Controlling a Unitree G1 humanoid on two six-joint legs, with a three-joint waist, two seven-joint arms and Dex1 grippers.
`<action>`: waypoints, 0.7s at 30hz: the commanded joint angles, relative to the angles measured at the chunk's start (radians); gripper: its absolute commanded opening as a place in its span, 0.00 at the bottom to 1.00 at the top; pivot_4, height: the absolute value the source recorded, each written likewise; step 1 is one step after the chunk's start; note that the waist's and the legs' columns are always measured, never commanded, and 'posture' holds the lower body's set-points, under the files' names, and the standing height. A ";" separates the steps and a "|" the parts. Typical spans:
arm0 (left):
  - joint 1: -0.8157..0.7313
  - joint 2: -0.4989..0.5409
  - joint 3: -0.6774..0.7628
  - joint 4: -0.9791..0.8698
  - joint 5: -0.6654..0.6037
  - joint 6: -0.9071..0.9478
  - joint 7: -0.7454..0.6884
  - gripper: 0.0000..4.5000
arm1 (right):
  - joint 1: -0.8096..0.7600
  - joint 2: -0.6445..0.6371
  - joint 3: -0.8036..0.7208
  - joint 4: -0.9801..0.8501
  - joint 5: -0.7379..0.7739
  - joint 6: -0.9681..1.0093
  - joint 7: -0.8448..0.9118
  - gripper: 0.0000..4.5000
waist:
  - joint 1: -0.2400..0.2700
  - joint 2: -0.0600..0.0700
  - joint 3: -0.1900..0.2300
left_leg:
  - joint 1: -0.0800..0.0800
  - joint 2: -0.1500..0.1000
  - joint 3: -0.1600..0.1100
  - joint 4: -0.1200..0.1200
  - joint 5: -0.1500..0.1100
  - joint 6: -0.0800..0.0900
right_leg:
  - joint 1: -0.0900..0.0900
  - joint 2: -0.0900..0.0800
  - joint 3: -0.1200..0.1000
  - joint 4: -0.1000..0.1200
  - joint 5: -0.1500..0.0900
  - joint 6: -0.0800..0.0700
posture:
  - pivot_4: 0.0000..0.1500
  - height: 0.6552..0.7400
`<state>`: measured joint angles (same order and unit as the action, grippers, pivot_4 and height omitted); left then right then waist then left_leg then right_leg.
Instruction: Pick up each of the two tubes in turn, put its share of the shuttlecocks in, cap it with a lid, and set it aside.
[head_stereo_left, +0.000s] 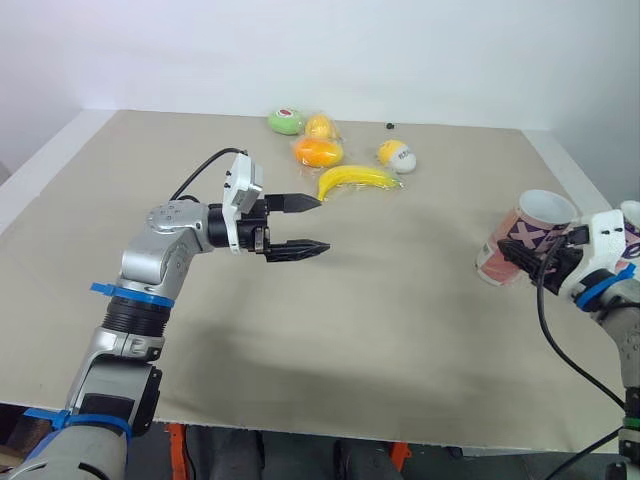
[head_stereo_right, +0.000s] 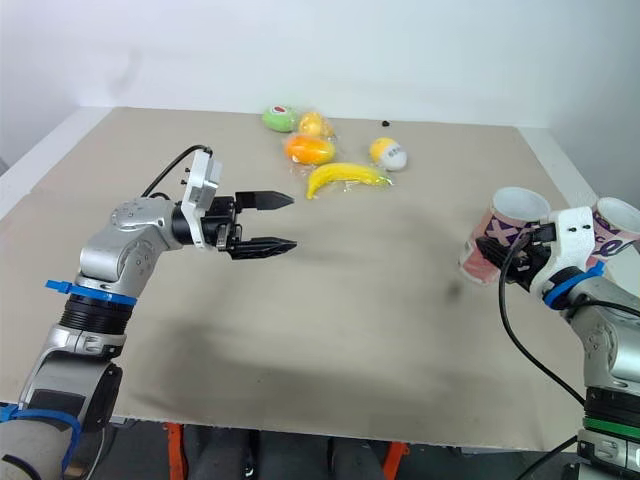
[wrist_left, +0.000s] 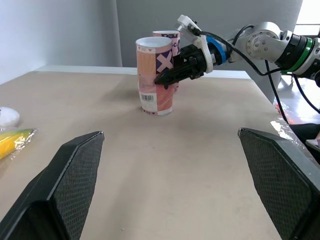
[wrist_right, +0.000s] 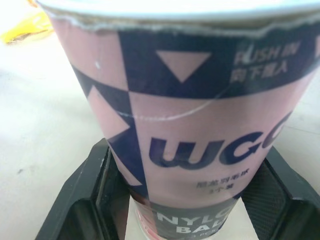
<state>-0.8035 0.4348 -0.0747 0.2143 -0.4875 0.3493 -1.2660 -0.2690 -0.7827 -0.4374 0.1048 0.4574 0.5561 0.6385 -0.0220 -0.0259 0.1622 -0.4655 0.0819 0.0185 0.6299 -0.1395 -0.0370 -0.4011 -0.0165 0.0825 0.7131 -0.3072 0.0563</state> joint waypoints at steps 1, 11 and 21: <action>-0.026 -0.004 0.008 -0.017 0.003 -0.004 0.008 1.00 | 0.019 -0.005 -0.017 0.022 0.002 0.004 0.008 0.97 | 0.000 0.000 0.000 | 0.000 0.000 0.000 0.000 0.000 0.000 | 0.000 0.000 0.000 0.000 0.000 0.000 | 1.00 0.43; -0.032 -0.008 0.017 -0.012 -0.005 0.008 0.014 1.00 | 0.100 -0.054 -0.003 0.045 -0.041 0.020 0.046 0.97 | 0.001 0.004 0.002 | 0.000 0.000 0.000 0.000 0.000 0.000 | 0.000 0.000 0.000 0.000 0.000 0.001 | 1.00 0.43; 0.059 0.066 0.031 -0.056 -0.023 0.058 -0.009 1.00 | 0.296 -0.092 -0.082 -0.146 0.053 0.055 0.195 0.97 | -0.004 0.007 0.002 | 0.001 0.000 0.000 0.000 0.000 0.000 | 0.001 0.000 0.000 0.000 -0.003 0.007 | 1.00 0.43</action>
<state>-0.7615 0.4875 -0.0672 0.1958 -0.4937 0.3937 -1.2653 0.0281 -0.8634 -0.4675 0.0383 0.4612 0.6066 0.8015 -0.0258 -0.0191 0.1640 -0.4648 0.0814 0.0188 0.6295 -0.1395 -0.0370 -0.4007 -0.0166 0.0834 0.7130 -0.3103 0.0628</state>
